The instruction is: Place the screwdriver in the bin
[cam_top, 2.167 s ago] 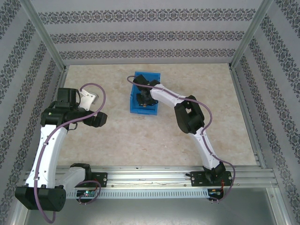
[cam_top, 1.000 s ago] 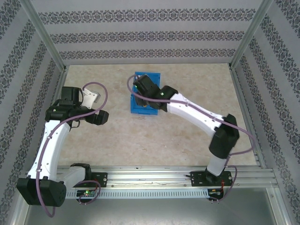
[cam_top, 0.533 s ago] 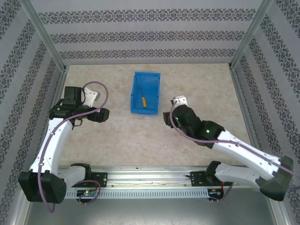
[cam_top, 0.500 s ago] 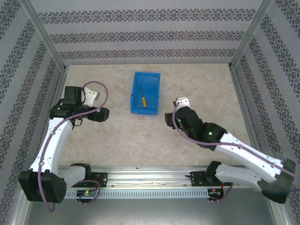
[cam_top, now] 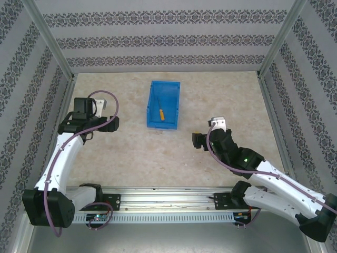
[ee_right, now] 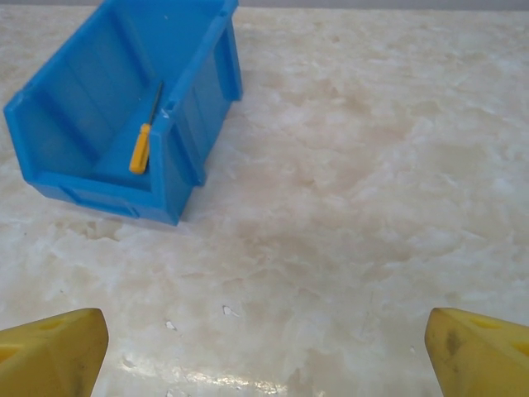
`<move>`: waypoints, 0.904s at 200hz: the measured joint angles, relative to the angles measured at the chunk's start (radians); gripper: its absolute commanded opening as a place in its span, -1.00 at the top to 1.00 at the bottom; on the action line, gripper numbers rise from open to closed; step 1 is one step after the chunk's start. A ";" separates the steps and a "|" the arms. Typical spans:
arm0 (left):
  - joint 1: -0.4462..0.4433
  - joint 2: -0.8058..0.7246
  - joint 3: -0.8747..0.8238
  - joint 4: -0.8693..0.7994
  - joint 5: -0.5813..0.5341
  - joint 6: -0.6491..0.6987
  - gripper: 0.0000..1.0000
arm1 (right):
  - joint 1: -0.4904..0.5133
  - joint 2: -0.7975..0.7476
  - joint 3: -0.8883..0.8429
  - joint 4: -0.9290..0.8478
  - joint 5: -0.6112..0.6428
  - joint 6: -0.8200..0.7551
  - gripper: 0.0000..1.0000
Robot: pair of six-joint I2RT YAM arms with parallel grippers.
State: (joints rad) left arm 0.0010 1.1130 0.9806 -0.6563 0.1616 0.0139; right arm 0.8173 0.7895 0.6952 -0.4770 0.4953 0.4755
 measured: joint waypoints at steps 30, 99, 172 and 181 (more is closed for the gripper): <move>0.000 -0.008 -0.053 0.063 -0.031 -0.029 -0.99 | -0.039 0.018 -0.011 0.006 -0.023 0.024 -0.96; 0.000 0.014 -0.087 0.201 -0.028 -0.046 -0.99 | -0.199 0.023 -0.079 0.108 -0.146 0.018 -0.97; 0.000 0.140 -0.087 0.389 -0.069 -0.036 -0.98 | -0.391 0.124 -0.082 0.290 -0.210 -0.109 -0.96; 0.001 0.143 -0.087 0.426 -0.070 -0.036 -0.98 | -0.418 0.136 -0.082 0.326 -0.219 -0.129 -0.96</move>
State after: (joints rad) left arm 0.0017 1.2560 0.8940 -0.2298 0.0914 -0.0223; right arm 0.3988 0.9253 0.6136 -0.1509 0.2760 0.3466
